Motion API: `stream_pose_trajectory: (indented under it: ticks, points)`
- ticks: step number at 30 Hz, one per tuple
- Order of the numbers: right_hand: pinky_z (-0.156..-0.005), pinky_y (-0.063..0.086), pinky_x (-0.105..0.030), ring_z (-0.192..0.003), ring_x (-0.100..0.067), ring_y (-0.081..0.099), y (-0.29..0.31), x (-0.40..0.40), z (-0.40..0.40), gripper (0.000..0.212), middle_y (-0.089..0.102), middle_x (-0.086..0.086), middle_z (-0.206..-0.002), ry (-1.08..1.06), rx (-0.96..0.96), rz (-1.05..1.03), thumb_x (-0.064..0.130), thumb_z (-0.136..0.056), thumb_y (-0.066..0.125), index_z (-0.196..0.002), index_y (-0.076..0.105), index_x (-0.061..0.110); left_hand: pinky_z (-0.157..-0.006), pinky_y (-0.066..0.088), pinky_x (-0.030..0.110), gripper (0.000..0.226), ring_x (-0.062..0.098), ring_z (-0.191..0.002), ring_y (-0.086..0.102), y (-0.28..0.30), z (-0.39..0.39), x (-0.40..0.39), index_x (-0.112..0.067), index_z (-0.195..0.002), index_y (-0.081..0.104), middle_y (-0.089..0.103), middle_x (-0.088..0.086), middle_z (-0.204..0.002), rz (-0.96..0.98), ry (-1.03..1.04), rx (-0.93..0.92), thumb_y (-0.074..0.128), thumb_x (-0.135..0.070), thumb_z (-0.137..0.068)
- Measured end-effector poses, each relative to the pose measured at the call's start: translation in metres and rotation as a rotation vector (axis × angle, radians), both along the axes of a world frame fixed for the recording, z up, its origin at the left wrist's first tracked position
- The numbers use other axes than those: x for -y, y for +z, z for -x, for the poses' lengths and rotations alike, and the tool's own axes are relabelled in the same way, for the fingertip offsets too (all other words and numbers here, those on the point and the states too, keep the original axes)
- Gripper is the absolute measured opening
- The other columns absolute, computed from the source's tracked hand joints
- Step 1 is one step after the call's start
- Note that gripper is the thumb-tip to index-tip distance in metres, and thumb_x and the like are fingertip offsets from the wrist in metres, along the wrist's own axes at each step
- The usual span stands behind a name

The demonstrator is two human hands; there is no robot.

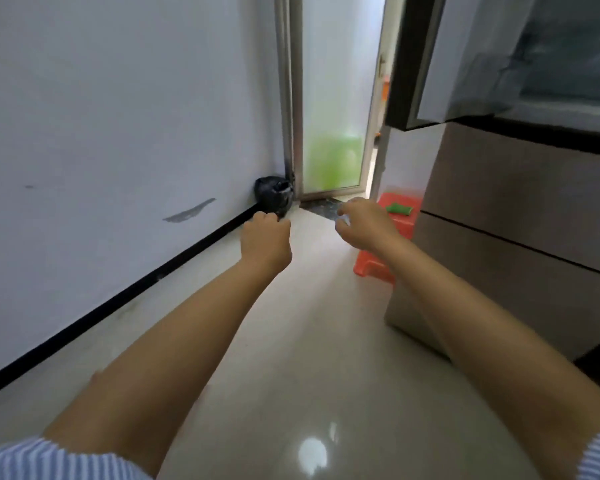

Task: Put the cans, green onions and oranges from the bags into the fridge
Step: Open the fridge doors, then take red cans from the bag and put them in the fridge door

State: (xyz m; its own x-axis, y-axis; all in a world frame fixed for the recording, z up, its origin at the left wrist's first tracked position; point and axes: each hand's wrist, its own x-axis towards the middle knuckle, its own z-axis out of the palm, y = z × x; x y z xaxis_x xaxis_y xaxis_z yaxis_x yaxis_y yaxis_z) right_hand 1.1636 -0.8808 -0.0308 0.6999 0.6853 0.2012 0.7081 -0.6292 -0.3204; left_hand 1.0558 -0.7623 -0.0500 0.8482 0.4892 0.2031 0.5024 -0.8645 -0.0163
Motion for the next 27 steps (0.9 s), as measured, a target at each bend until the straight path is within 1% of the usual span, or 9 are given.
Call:
stream_pose_trajectory:
  ticks: [2,5,10,13,17,20,24,27]
  points:
    - [-0.097,0.043,-0.037,-0.120,-0.032,0.047,-0.015,-0.041,0.047,0.035,0.056,-0.016,-0.127,0.075,-0.006,0.021,0.017,-0.088,0.047,-0.118,0.059,0.005,-0.089,0.042,0.034,0.031,0.028,-0.117,0.047,-0.018,0.059,-0.032,-0.009,-0.119,0.055,0.056,0.010,-0.124,-0.002,0.050,-0.046,0.045,-0.008,-0.090]
    - [-0.096,0.042,-0.038,-0.121,-0.031,0.046,-0.040,-0.094,0.111,0.034,0.054,-0.013,-0.129,0.141,-0.050,0.056,0.018,-0.090,0.045,-0.119,0.058,0.006,-0.089,0.041,0.033,0.031,0.027,-0.117,0.047,-0.045,0.135,-0.077,-0.009,-0.120,0.054,0.056,0.009,-0.124,0.032,0.135,-0.106,0.043,-0.007,-0.091]
    - [-0.096,0.042,-0.036,-0.121,-0.027,0.047,-0.084,-0.175,0.180,0.035,0.053,-0.010,-0.132,0.271,-0.102,0.154,0.020,-0.092,0.043,-0.123,0.055,0.008,-0.088,0.042,0.032,0.030,0.026,-0.117,0.047,-0.090,0.221,-0.156,-0.008,-0.117,0.054,0.056,0.009,-0.123,0.100,0.263,-0.188,0.042,-0.006,-0.090]
    - [-0.095,0.042,-0.035,-0.122,-0.026,0.046,-0.113,-0.226,0.200,0.035,0.051,-0.009,-0.133,0.308,-0.158,0.195,0.020,-0.093,0.043,-0.123,0.054,0.007,-0.091,0.042,0.033,0.032,0.026,-0.121,0.045,-0.115,0.249,-0.209,-0.009,-0.121,0.053,0.054,0.009,-0.127,0.157,0.315,-0.232,0.042,-0.009,-0.091]
    - [-0.096,0.042,-0.036,-0.119,-0.028,0.049,-0.155,-0.301,0.205,0.034,0.053,-0.011,-0.131,0.324,-0.225,0.214,0.018,-0.092,0.045,-0.121,0.056,0.006,-0.089,0.043,0.032,0.030,0.025,-0.118,0.047,-0.149,0.270,-0.289,-0.012,-0.120,0.053,0.055,0.007,-0.126,0.198,0.351,-0.330,0.047,-0.020,-0.092]
    - [-0.097,0.043,-0.037,-0.116,-0.030,0.052,-0.186,-0.360,0.203,0.034,0.055,-0.013,-0.130,0.320,-0.317,0.251,0.016,-0.092,0.045,-0.120,0.057,0.004,-0.092,0.043,0.033,0.031,0.025,-0.119,0.047,-0.166,0.282,-0.349,-0.012,-0.122,0.052,0.054,0.007,-0.127,0.251,0.354,-0.381,0.042,-0.022,-0.095]
    - [-0.097,0.041,-0.033,-0.117,-0.029,0.052,-0.219,-0.425,0.216,0.034,0.055,-0.014,-0.129,0.335,-0.422,0.351,0.014,-0.092,0.043,-0.121,0.056,0.003,-0.094,0.042,0.033,0.035,0.025,-0.121,0.047,-0.185,0.303,-0.418,-0.013,-0.123,0.053,0.054,0.008,-0.129,0.304,0.343,-0.458,0.041,-0.031,-0.097]
    - [-0.098,0.040,-0.031,-0.118,-0.029,0.051,-0.242,-0.463,0.233,0.034,0.055,-0.015,-0.129,0.367,-0.488,0.436,0.013,-0.094,0.041,-0.122,0.055,0.003,-0.095,0.042,0.033,0.034,0.025,-0.122,0.046,-0.205,0.318,-0.461,-0.014,-0.129,0.049,0.053,0.007,-0.131,0.328,0.332,-0.514,0.039,-0.024,-0.097]
